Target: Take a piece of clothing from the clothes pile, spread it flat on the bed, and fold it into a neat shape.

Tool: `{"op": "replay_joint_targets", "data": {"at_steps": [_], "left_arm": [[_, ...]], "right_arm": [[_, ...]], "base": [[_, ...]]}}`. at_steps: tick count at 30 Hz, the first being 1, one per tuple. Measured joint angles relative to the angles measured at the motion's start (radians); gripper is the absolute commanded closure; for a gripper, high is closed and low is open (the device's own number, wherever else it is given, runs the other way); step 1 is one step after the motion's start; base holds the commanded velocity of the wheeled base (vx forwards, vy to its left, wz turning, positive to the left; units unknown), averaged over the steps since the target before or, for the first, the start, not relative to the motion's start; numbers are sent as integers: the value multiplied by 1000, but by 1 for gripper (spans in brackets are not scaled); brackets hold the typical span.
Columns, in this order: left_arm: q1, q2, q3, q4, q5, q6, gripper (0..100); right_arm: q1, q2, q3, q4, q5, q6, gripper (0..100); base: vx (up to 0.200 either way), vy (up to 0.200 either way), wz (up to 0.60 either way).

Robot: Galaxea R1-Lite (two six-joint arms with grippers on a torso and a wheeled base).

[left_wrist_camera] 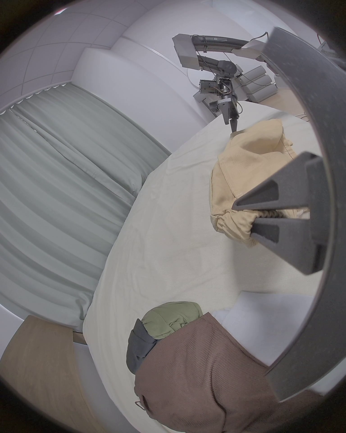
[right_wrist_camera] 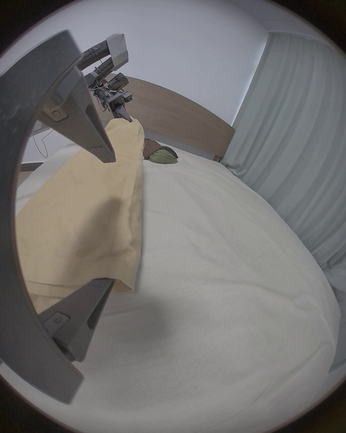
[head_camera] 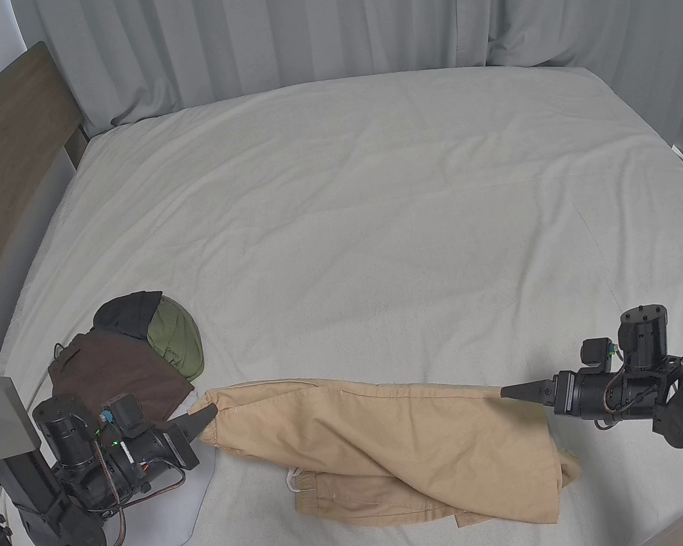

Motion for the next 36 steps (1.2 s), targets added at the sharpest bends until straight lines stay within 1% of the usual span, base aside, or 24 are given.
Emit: {"op": "replay_joint_targets", "data": {"at_steps": [3, 7, 10, 11, 14, 18, 24, 31, 34, 36], "left_arm": [[0, 0, 0, 0, 0, 0, 100], [0, 0, 0, 0, 0, 0, 100], [0, 0, 1, 0, 0, 0, 100], [-1, 0, 1, 0, 0, 0, 100], [-1, 0, 1, 0, 0, 0, 100], [-2, 0, 0, 0, 0, 0, 100], [0, 2, -2, 0, 0, 0, 100], [3, 3, -4, 0, 0, 0, 100], [3, 3, -4, 0, 0, -1, 100], [3, 3, -4, 0, 0, 0, 100]], "right_arm": [[3, 5, 17, -37, 13, -1, 0], [2, 11, 46, -107, 53, -2, 0], [0, 28, 59, -157, 58, -3, 0], [-1, 37, 62, -177, 58, -3, 100], [-3, 71, 66, -210, 57, -6, 100], [-9, 108, 66, -218, 57, -8, 100], [-39, 120, 71, -219, 79, -10, 100], [-78, 78, 101, -219, 184, -12, 100], [-88, 61, 110, -219, 209, -12, 100], [-91, 53, 112, -219, 214, -11, 100]], "base": [[0, 0, 0], [0, 0, 0], [0, 0, 0], [0, 0, 0], [0, 0, 0], [0, 0, 0], [0, 0, 0], [0, 0, 0], [0, 0, 0], [0, 0, 0]]}}
